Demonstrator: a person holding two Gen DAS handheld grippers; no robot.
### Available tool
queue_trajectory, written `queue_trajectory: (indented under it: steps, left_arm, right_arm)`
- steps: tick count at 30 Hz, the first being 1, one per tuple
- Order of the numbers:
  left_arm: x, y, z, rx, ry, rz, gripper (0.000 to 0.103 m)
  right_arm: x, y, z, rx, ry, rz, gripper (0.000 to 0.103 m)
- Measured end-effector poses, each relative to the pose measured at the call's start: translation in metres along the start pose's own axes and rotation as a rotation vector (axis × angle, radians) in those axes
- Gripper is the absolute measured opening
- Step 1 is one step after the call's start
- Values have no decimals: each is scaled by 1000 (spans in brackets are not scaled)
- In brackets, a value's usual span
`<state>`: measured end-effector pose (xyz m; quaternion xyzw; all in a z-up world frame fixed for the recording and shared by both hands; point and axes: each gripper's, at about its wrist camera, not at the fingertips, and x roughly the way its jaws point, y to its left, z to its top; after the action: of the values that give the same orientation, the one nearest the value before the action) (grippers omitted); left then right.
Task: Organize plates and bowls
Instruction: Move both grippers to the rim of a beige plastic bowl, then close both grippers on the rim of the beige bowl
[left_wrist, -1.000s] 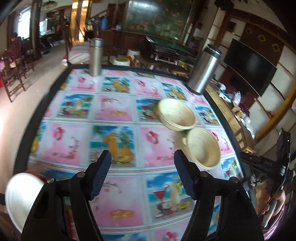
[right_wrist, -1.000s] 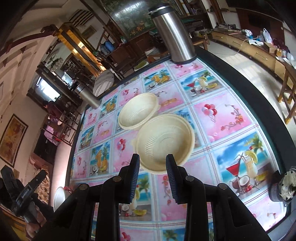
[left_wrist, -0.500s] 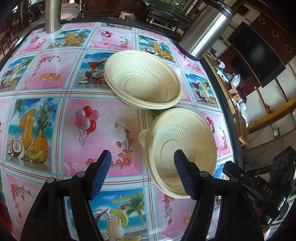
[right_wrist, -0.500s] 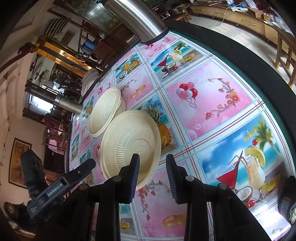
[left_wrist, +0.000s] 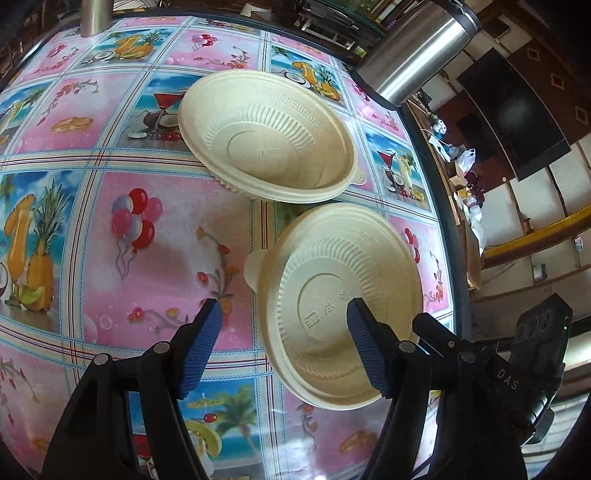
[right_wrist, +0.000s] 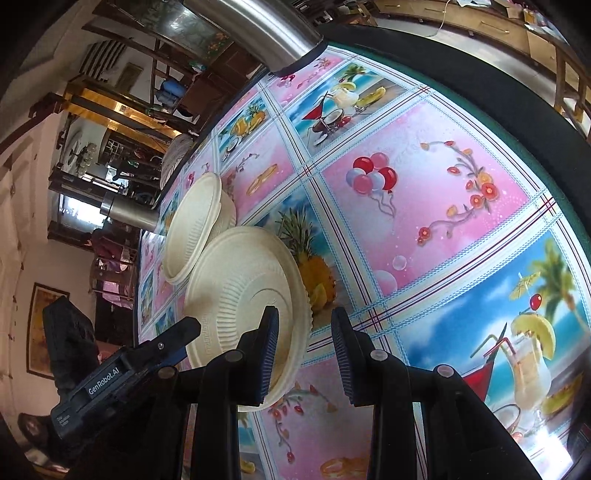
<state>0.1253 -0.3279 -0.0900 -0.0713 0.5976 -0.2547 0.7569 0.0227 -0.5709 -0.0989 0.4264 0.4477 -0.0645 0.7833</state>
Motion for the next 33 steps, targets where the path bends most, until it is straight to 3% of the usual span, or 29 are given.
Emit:
queue_trajectory:
  steps: [6, 8, 17, 19, 23, 33]
  left_arm:
    - [3, 0, 0, -18, 24, -2, 47]
    - [6, 1, -1, -26, 36, -9, 35]
    - [5, -1, -1, -8, 26, -3, 14]
    - [8, 0, -1, -8, 30, -1, 12]
    - [9, 2, -1, -8, 29, 0, 9]
    - [-5, 4, -8, -5, 18, -15, 9]
  right_arm:
    - [7, 1, 2, 0, 21, 0, 33]
    - [9, 0, 4, 8, 20, 4, 33]
    - [7, -2, 8, 23, 13, 21, 33]
    - [8, -3, 8, 27, 11, 22, 32]
    - [8, -2, 7, 18, -6, -2, 10]
    - [-1, 1, 0, 10, -35, -22, 9]
